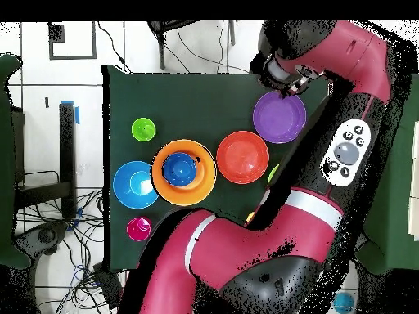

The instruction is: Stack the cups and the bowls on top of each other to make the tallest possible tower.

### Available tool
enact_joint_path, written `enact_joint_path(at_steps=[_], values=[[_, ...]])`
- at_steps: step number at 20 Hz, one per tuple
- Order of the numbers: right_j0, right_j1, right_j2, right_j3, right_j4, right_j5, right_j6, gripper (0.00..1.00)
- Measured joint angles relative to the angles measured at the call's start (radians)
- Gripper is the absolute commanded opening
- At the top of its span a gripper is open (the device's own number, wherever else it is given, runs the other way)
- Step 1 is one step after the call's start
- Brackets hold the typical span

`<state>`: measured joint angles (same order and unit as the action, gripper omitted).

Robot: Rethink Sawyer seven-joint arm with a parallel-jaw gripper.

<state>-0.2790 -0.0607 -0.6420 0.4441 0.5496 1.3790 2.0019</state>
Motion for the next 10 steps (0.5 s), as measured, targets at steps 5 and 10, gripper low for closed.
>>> enact_joint_path(at_steps=[5, 10], values=[[0.000, -0.015, 0.029, 0.014, -0.028, 0.000, 0.000, 1.00], [0.000, -0.032, 0.052, 0.041, -0.051, -0.001, 0.000, 1.00]])
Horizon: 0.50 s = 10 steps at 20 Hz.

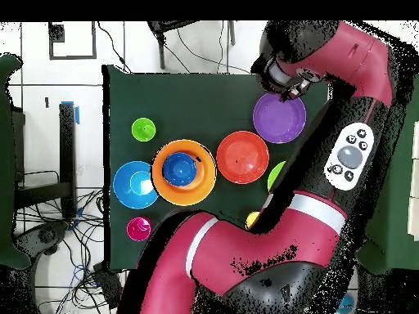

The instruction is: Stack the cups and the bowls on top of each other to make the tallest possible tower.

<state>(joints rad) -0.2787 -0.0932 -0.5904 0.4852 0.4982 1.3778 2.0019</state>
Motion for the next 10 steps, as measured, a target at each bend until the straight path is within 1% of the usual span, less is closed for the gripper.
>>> enact_joint_path(at_steps=[10], values=[[0.003, -0.038, 0.045, 0.082, -0.050, -0.082, 0.000, 1.00]])
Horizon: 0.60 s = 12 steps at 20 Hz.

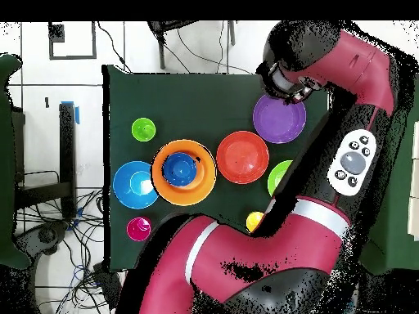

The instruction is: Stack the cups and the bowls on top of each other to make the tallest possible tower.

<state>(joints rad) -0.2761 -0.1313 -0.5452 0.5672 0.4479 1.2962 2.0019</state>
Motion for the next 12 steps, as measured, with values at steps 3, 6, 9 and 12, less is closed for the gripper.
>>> enact_joint_path(at_steps=[3, 6, 9, 12], values=[[0.000, -0.008, 0.010, 0.021, -0.013, -0.021, 0.000, 1.00], [0.000, -0.013, 0.016, 0.037, -0.026, -0.044, 0.000, 1.00], [0.000, -0.013, 0.021, 0.042, -0.037, -0.056, 0.000, 1.00], [0.000, -0.013, 0.030, 0.044, -0.045, -0.058, 0.000, 1.00]])
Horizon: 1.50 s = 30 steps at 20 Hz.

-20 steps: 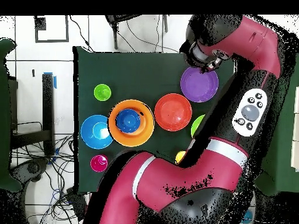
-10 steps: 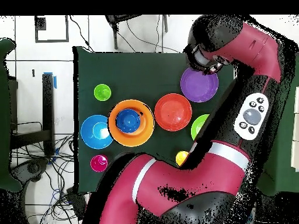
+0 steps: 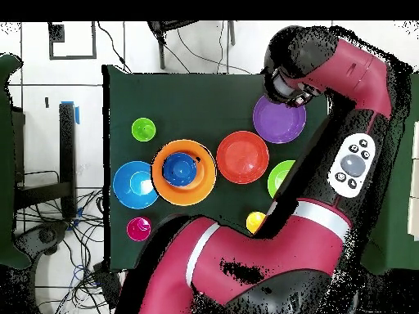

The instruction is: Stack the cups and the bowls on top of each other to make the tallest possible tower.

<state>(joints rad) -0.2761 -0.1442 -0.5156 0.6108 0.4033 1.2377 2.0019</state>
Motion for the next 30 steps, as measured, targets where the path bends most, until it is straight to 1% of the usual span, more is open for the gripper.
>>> enact_joint_path(at_steps=[9, 16, 30], values=[[0.001, 0.001, 0.032, 0.001, -0.004, 0.000, 0.000, 1.00], [0.014, 0.006, 0.036, -0.009, -0.004, 0.000, 0.000, 1.00], [0.053, 0.003, 0.036, -0.057, 0.001, 0.014, 0.000, 1.00]])
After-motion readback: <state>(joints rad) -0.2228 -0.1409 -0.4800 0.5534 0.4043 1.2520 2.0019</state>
